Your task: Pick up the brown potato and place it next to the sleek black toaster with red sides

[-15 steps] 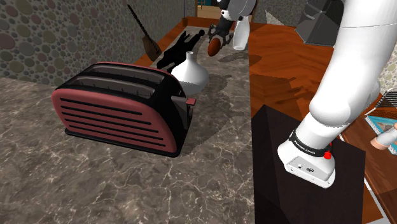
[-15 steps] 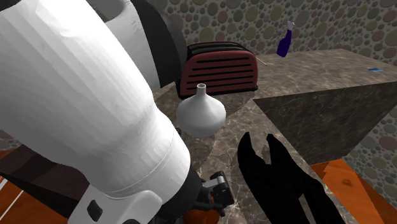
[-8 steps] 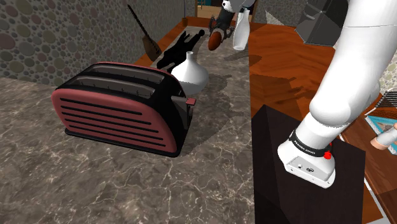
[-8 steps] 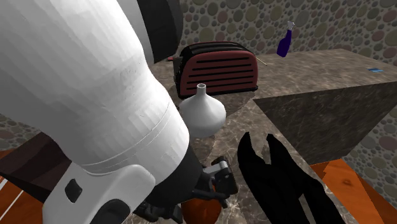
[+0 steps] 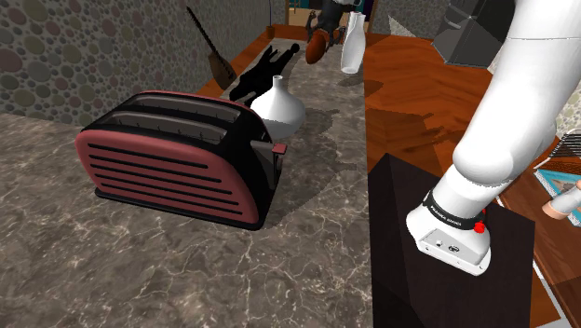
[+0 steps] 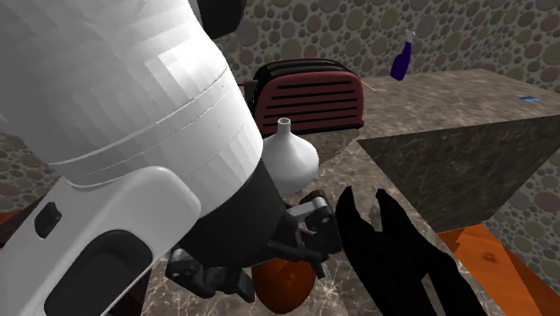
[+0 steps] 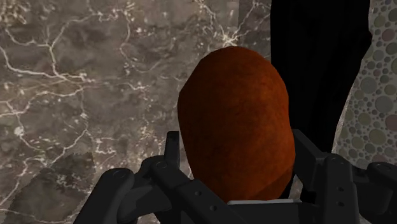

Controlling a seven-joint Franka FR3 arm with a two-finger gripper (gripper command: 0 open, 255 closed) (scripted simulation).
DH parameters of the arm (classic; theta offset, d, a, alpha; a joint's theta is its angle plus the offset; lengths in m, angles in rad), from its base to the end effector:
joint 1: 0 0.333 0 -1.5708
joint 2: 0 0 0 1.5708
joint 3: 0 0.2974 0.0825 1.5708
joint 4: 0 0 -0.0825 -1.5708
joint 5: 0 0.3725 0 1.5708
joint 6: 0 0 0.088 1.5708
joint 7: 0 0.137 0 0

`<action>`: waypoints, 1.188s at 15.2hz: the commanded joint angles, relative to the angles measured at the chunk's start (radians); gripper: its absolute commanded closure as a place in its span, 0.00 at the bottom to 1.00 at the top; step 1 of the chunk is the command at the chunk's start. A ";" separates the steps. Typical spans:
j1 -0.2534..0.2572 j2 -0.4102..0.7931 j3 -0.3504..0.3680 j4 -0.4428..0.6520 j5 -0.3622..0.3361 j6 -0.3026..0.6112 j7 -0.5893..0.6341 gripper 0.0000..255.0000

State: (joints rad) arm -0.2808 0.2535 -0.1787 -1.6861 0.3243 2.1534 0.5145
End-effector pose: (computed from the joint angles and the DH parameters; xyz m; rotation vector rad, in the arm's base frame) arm 0.5932 -0.2610 0.4323 -2.4410 1.5184 -0.3062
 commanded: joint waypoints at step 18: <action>-0.009 -0.009 -0.010 0.243 -0.033 -0.246 0.065 1.00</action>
State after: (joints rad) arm -0.2890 0.2440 -0.1885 -1.4586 0.2928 1.9224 0.5756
